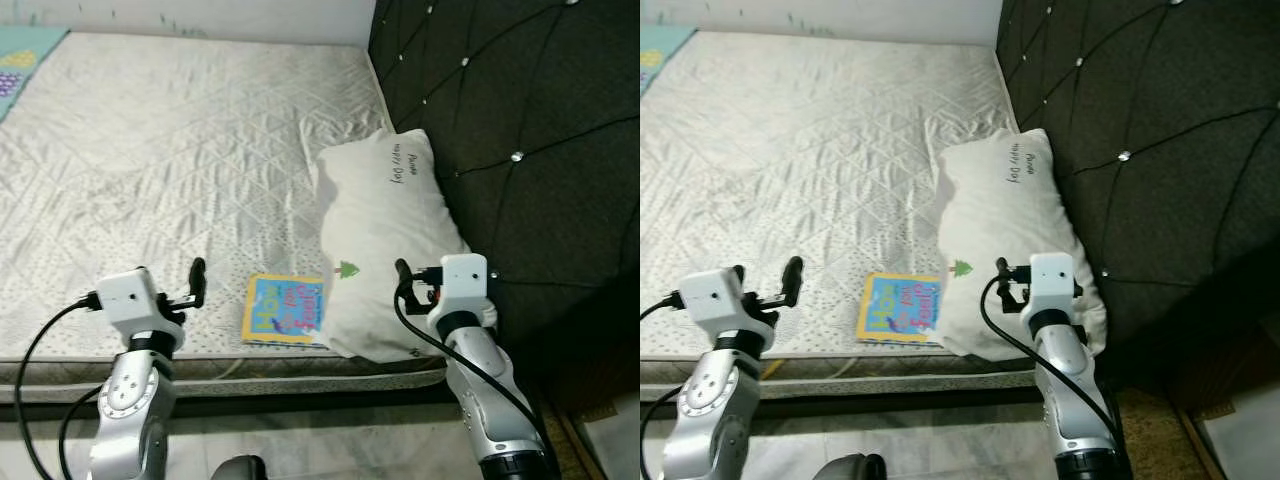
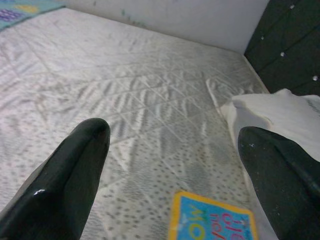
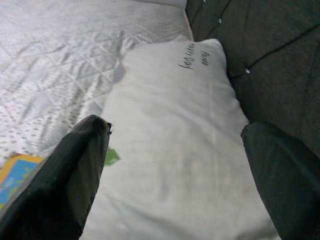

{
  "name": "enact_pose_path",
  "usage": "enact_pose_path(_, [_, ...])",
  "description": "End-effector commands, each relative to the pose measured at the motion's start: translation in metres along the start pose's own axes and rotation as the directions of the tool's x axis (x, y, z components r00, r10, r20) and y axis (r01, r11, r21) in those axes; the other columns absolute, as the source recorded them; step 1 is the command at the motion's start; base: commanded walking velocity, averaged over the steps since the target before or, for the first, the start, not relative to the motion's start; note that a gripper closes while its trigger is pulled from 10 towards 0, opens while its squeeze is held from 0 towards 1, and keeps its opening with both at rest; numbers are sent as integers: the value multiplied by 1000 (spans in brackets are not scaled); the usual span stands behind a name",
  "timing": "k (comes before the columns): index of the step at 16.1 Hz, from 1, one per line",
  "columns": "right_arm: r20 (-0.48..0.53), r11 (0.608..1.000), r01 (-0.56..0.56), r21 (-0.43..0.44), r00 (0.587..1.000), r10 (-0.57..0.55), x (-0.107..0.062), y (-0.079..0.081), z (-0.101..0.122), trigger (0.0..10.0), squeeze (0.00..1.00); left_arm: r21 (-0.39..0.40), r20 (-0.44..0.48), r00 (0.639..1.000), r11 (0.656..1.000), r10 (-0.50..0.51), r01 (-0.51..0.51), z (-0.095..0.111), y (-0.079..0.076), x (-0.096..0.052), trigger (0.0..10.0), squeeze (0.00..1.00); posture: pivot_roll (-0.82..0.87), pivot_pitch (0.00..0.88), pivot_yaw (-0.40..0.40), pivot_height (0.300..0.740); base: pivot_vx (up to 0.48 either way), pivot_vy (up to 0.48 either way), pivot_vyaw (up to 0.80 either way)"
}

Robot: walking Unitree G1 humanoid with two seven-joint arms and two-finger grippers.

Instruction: Clean up the room

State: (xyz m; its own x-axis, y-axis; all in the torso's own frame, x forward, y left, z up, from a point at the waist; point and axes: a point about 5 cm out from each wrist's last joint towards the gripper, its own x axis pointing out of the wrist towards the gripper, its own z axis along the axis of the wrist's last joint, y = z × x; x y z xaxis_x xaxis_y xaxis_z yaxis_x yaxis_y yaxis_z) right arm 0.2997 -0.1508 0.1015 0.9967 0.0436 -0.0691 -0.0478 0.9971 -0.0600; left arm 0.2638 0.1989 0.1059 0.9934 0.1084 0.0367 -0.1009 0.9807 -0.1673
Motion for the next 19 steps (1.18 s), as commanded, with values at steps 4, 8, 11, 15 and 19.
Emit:
enact_pose_path(4, [-52,999,43,13,998,-42,0,-9,-9,10000,0,4,-26,1000,1000,-1,1,-5,-2,0,10000,0,123,160,-69,740,0,408,0])
enact_pose_path(8, [-48,999,29,13,998,-29,2,-8,-7,10000,0,7,-24,1000,1000,3,-2,-5,-2,1,10000,0,122,157,-72,740,0,430,0])
enact_pose_path(11, [-51,1000,19,13,999,-19,4,-6,-7,10000,0,8,-19,1000,1000,8,-8,-4,-2,2,10000,0,124,161,-72,740,0,480,0])
enact_pose_path(15, [-52,1000,9,11,999,-8,6,-4,-6,10000,0,9,-20,1000,1000,14,-14,-4,-1,3,10000,0,123,165,-74,740,0,480,0])
enact_pose_path(19, [-54,1000,4,10,999,-4,7,-4,-6,10000,0,7,-20,1000,1000,14,-14,-4,-2,3,10000,0,120,167,-76,740,0,480,0])
